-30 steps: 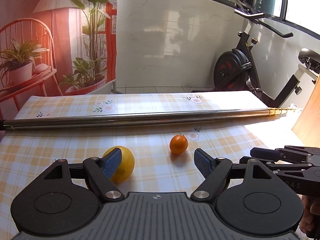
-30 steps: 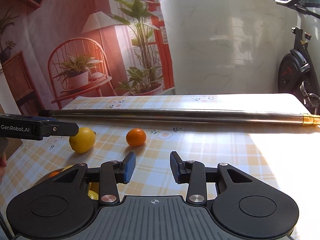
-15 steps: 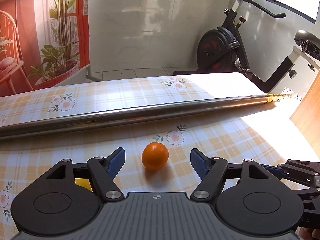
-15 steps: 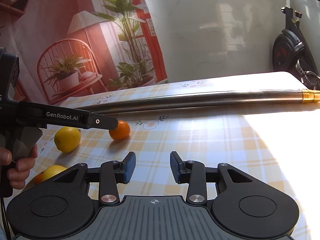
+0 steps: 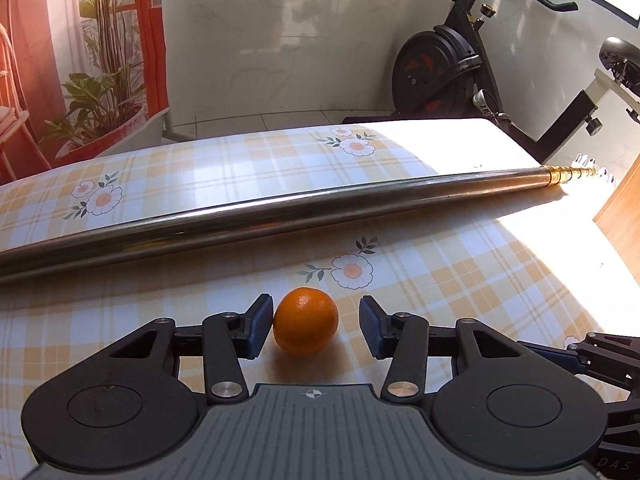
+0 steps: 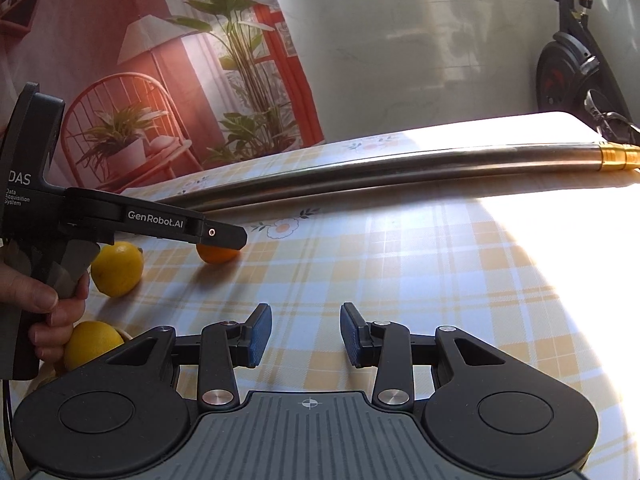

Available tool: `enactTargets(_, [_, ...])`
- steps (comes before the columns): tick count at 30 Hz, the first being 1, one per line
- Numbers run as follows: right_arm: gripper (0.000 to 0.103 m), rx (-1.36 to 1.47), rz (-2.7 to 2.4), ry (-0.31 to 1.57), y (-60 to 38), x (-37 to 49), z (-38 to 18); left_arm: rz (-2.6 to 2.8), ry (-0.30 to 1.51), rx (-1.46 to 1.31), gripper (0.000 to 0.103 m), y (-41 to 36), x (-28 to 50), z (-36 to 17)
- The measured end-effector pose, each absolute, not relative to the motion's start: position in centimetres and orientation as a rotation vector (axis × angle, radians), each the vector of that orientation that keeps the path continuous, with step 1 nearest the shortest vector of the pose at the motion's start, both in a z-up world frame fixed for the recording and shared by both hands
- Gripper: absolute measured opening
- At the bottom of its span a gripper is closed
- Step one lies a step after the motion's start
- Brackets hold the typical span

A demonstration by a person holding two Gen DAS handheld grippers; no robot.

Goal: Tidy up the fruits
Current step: 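Grasp and lift the tangerine with left tool while right tool approaches the lemon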

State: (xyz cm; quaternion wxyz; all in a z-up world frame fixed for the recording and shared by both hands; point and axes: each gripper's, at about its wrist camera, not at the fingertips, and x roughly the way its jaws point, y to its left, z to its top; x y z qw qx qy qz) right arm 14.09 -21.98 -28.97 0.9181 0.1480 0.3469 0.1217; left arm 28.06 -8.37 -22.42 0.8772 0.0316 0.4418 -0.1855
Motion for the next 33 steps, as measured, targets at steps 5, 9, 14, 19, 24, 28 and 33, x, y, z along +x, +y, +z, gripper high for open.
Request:
enactTargets(5, [0.035, 0.31, 0.249, 0.716, -22.0, 14.1, -29.0, -0.386, 0.951, 0.069, 0.038, -8.2, 28.4, -22.8])
enactTargets(9, [0.035, 0.31, 0.249, 0.716, -22.0, 14.0, -28.9, -0.389, 0.948, 0.077, 0.038, -8.2, 28.3, -22.7])
enactTargets(14, [0.035, 0.307, 0.25, 0.713, -22.0, 13.9, -28.7, -0.387, 0.924, 0.093, 0.038, -8.2, 27.6, -22.1])
enactTargets(19, [0.035, 0.305, 0.26, 0.703, -21.6, 13.7, -28.1, -0.394, 0.868, 0.105, 0.038, -7.5, 26.0, -20.3])
enactTargets(24, [0.035, 0.293, 0.281, 0.688, -20.8, 13.5, -27.0, -0.385, 0.81, 0.089, 0.038, -5.7, 23.5, -18.1])
enactTargets(28, [0.035, 0.263, 0.307, 0.677, -19.3, 13.4, -25.9, -0.363, 0.777, 0.056, 0.038, -3.5, 21.0, -16.6])
enactTargets(33, [0.035, 0.22, 0.351, 0.668, -17.0, 13.5, -24.6, -0.329, 0.743, 0.037, 0.038, -0.6, 18.0, -15.4])
